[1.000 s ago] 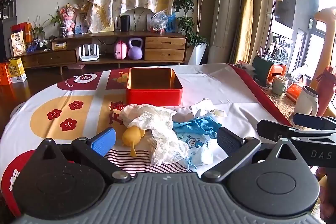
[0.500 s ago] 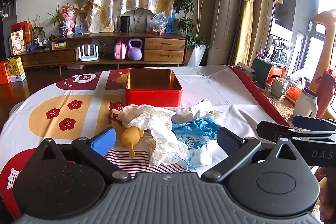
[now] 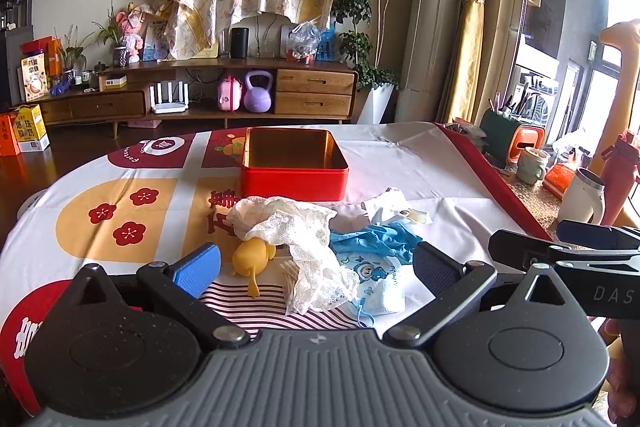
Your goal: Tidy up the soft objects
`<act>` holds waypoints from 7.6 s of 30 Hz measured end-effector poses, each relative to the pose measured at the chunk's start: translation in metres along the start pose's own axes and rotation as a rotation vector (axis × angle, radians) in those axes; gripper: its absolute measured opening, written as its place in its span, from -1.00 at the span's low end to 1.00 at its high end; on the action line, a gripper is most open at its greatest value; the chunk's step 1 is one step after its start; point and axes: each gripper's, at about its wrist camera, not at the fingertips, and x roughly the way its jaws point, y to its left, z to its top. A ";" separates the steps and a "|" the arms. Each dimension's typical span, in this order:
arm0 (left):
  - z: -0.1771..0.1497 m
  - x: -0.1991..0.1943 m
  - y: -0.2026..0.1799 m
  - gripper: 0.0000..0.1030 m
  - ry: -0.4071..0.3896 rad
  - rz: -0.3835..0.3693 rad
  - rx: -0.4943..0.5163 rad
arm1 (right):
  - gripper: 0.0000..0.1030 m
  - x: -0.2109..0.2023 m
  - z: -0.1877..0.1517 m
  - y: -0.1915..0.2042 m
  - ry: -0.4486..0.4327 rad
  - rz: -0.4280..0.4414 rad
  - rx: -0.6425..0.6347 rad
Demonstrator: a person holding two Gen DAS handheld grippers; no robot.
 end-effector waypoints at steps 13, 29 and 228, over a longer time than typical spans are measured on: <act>0.005 -0.001 -0.003 1.00 0.010 -0.006 -0.006 | 0.99 -0.001 0.000 0.002 0.000 0.000 -0.001; 0.006 -0.001 -0.002 1.00 0.017 -0.015 -0.016 | 0.99 -0.001 0.000 0.003 -0.001 0.002 -0.001; 0.154 0.391 0.064 0.13 0.355 -0.013 -0.042 | 0.22 0.342 0.108 0.008 0.339 0.191 -0.214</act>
